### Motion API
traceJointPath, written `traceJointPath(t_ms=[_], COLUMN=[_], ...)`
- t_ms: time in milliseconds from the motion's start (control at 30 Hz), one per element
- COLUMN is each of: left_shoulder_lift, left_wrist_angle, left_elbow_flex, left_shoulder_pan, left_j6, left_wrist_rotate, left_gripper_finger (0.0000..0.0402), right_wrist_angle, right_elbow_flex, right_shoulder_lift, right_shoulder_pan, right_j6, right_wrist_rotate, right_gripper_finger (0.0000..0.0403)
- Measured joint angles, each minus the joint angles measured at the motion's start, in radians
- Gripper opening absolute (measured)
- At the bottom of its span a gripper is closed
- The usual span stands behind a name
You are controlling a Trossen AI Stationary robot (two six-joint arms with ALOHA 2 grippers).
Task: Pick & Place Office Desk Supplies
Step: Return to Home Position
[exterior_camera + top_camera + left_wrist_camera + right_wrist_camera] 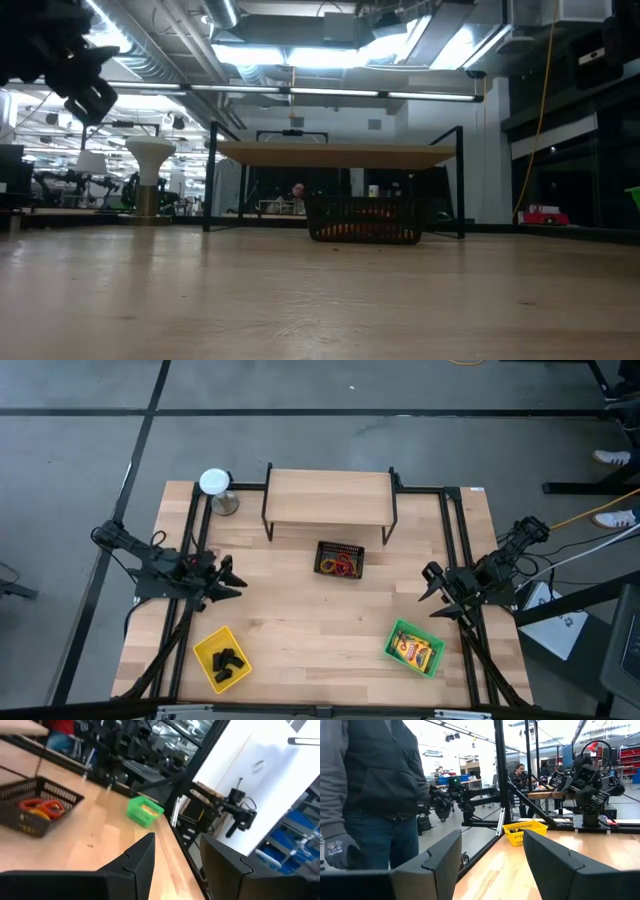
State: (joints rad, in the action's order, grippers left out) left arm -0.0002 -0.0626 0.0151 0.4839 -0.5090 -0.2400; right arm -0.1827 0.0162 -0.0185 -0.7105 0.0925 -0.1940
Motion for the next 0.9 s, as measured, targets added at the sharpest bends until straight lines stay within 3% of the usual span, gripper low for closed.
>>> traceJointPath(t_ms=[133,633,900], left_shoulder_lift=[0.0,0.049,0.071], left_wrist_angle=[-0.022,0.022,0.024], left_elbow_flex=[-0.001,-0.002,-0.003], left_shoulder_pan=[0.0,0.0,0.0], left_j6=[-0.013,-0.03,0.165], left_wrist_rotate=[0.049,0.053,0.052], left_gripper_finger=[0.0152,0.0152,0.0152], right_wrist_angle=[0.002,0.008,0.008], right_elbow_flex=[0.0,0.0,0.0], right_shoulder_lift=[0.0,0.0,0.0], right_shoulder_pan=[0.0,0.0,0.0], right_j6=[0.0,0.0,0.0], right_wrist_rotate=[0.0,0.0,0.0], right_gripper_finger=[0.0215,0.0215,0.0215])
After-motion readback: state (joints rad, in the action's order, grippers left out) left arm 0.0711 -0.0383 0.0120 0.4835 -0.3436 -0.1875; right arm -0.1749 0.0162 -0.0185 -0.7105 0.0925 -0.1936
